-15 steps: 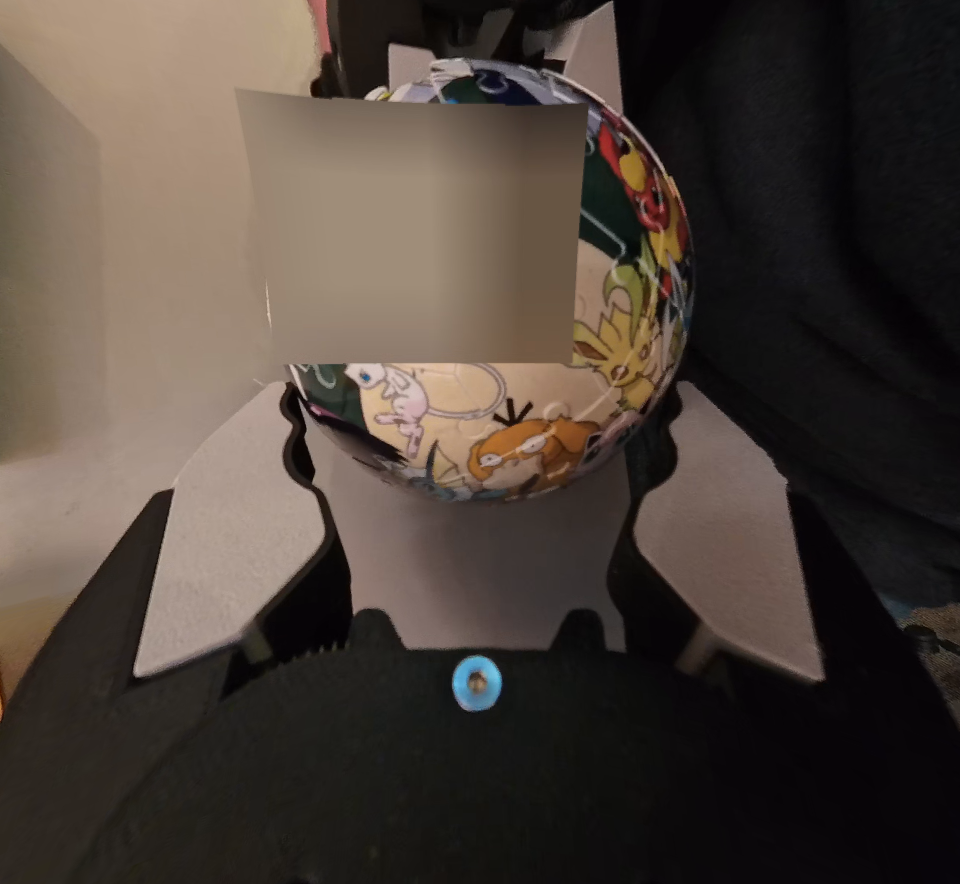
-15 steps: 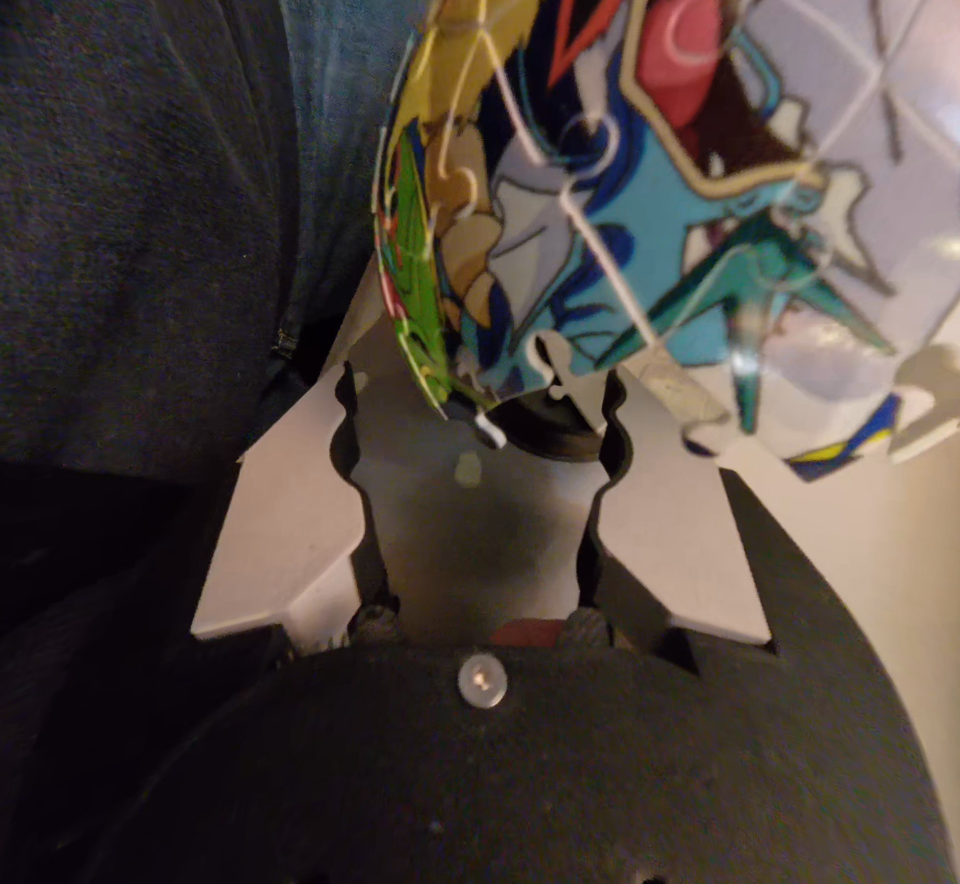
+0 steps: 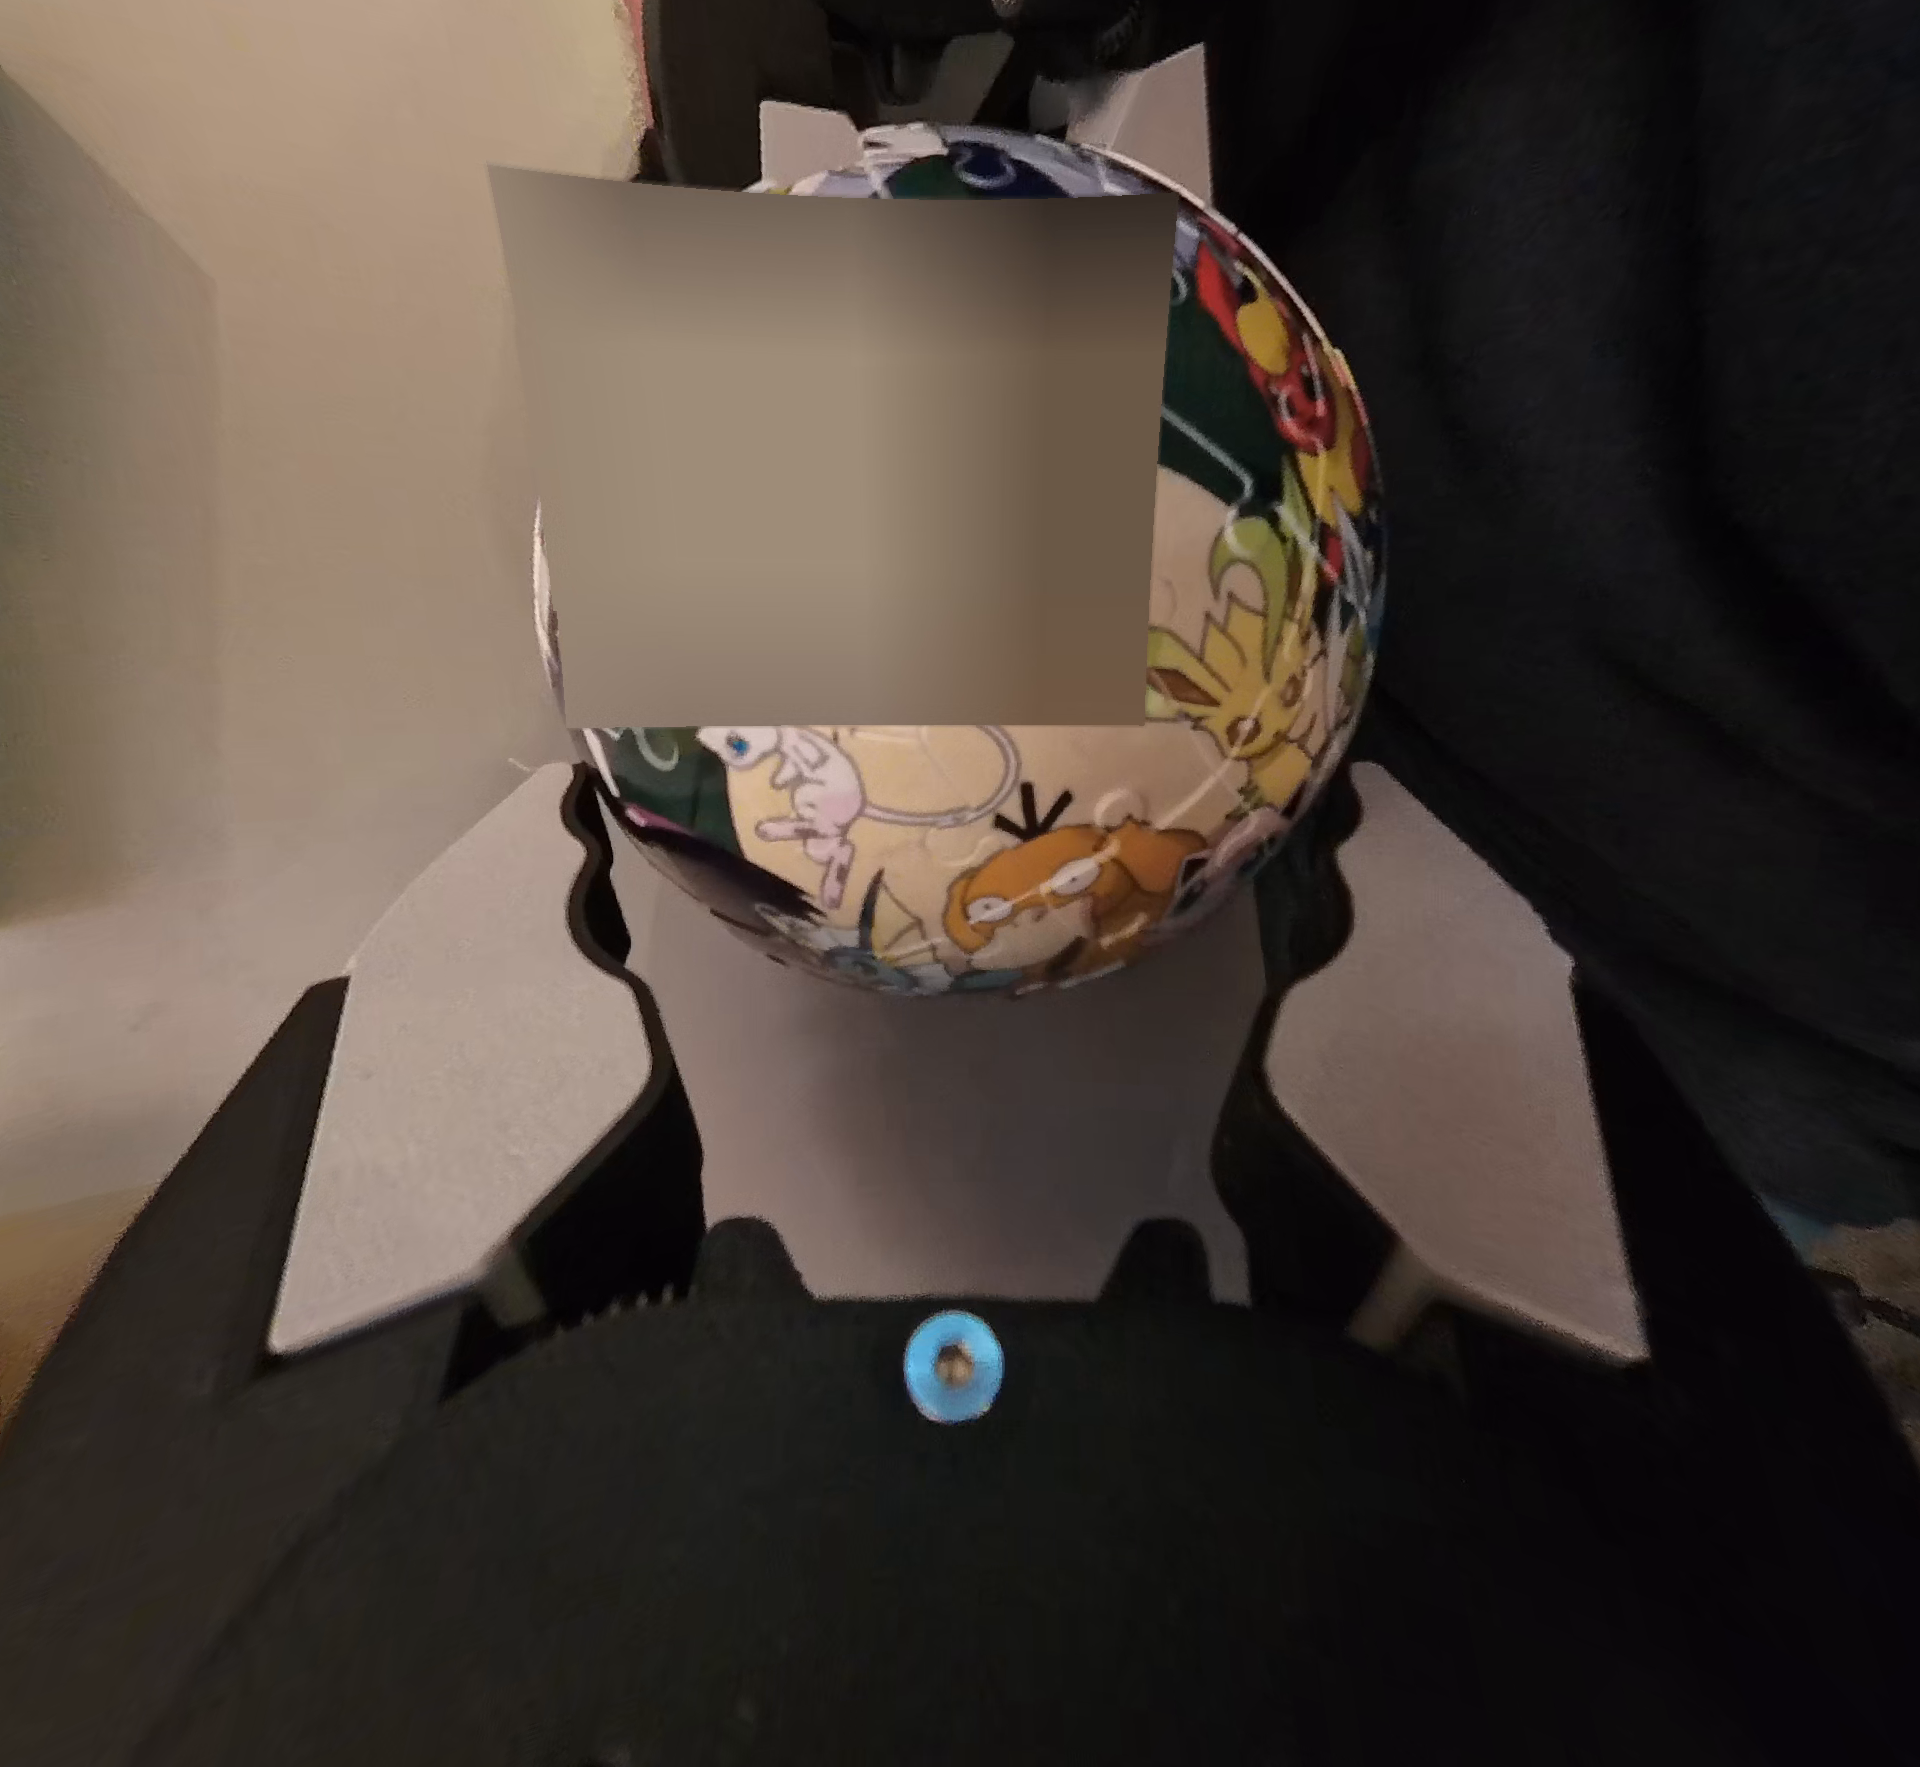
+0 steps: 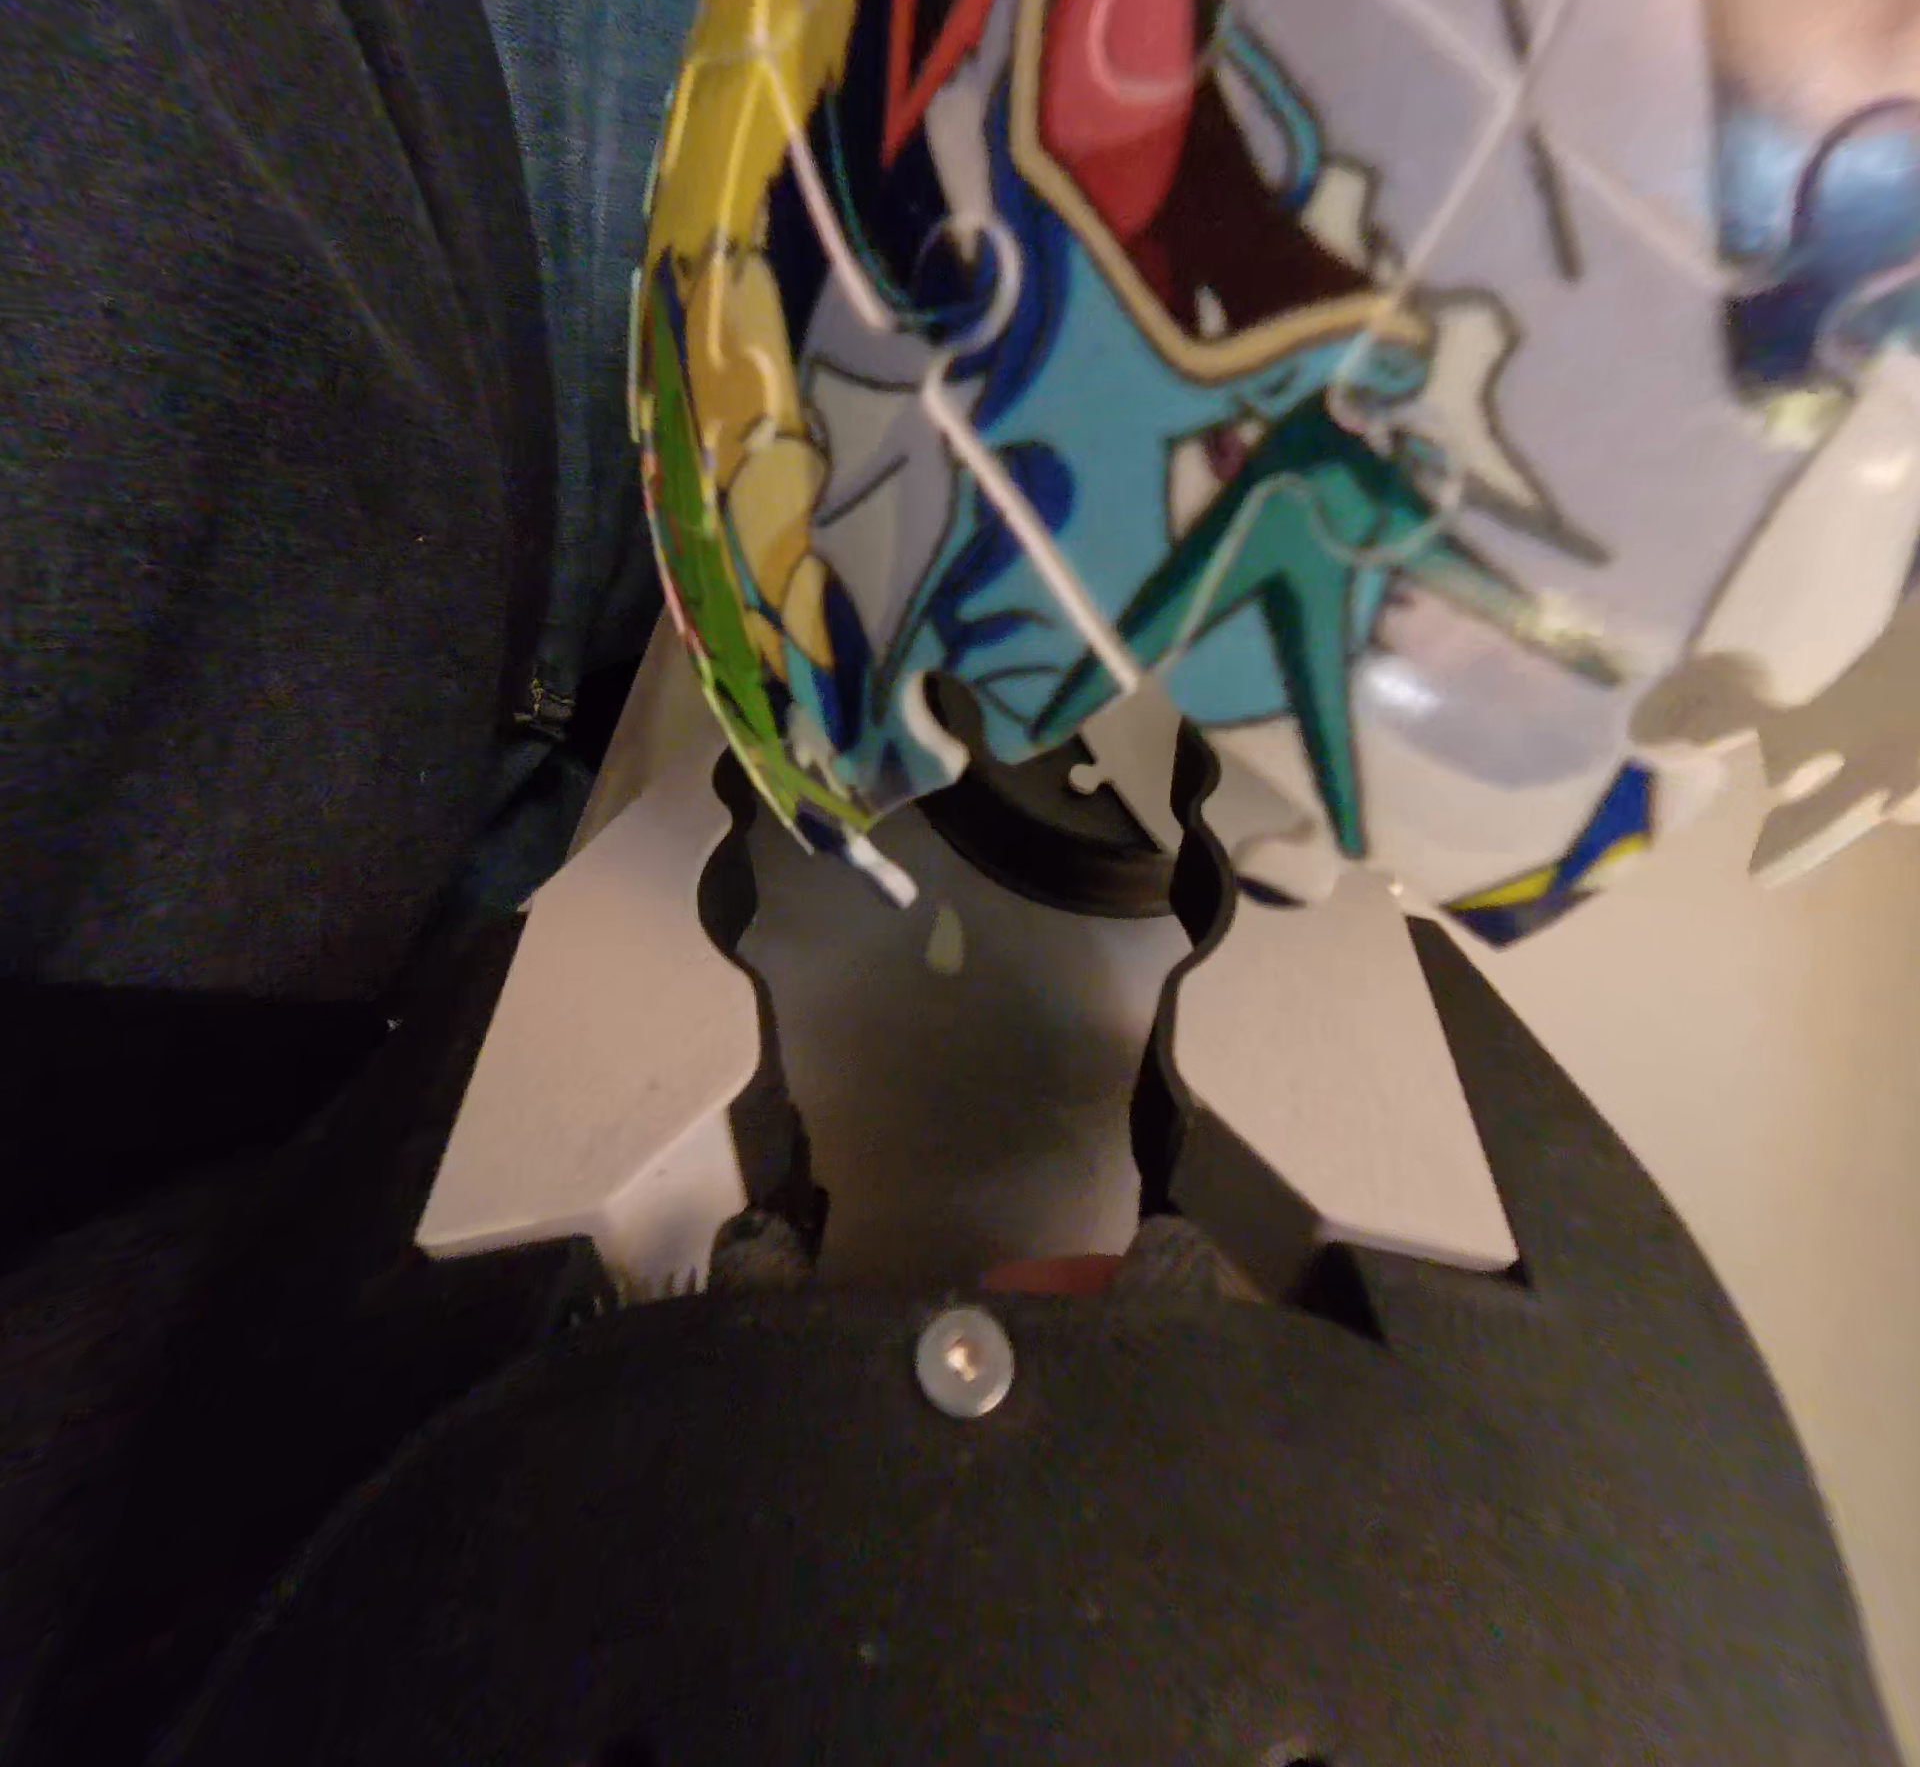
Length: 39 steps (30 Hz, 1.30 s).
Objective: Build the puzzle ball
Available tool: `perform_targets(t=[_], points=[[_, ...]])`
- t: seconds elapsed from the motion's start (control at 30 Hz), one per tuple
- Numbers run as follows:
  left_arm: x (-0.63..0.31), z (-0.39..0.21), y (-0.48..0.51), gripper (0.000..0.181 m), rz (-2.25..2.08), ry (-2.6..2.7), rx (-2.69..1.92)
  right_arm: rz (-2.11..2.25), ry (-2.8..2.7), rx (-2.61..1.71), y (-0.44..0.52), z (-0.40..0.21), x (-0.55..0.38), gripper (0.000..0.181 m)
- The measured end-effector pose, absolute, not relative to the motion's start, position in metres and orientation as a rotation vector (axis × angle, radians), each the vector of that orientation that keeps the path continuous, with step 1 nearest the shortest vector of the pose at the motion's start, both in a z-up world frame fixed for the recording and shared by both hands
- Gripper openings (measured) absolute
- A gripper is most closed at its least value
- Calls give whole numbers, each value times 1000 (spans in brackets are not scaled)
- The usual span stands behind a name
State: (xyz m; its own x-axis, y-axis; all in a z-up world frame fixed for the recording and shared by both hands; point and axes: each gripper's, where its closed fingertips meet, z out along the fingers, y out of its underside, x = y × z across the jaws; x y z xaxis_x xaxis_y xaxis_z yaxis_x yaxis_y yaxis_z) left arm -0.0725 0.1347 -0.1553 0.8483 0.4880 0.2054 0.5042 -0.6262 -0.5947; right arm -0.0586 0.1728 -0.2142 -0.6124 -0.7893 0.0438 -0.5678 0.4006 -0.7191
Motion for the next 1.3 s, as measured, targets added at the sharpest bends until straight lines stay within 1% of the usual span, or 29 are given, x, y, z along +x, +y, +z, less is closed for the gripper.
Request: perform_targets(t=[0.13, 0.23, 0.4, 0.47, 0.6, 0.73, 1.0, 1.1, 1.2, 1.3], points=[[-72, -156, 135, 125, -24, -725, -2340, -1031, 2362, -1169, 171, -214, -59, 76], [-70, -157, 133, 124, -22, -732, -2341, -1013, 2322, -1176, 176, -212, -57, 84], [-69, -159, 132, 121, -14, -754, -2319, -1029, 2289, -1179, 182, -208, -60, 81], [-68, -161, 131, 121, -12, -764, -2318, -1051, 2256, -1187, 186, -204, -59, 79], [-69, -161, 129, 122, 4, -799, -2296, -1062, 2238, -1166, 188, -201, -65, 81], [-68, -157, 126, 127, 44, -859, -2269, -1107, 2177, -1143, 195, -190, -72, 77], [-58, -149, 122, 132, 127, -1010, -2184, -1125, 1979, -872, 204, -161, -112, 75], [-53, -145, 121, 131, 174, -1062, -2149, -1198, 1926, -787, 202, -147, -130, 71], [-48, -142, 115, 130, 233, -1126, -2113, -1239, 1864, -714, 200, -136, -139, 69], [-41, -137, 105, 122, 297, -1195, -2076, -1264, 1836, -677, 199, -131, -145, 67]])
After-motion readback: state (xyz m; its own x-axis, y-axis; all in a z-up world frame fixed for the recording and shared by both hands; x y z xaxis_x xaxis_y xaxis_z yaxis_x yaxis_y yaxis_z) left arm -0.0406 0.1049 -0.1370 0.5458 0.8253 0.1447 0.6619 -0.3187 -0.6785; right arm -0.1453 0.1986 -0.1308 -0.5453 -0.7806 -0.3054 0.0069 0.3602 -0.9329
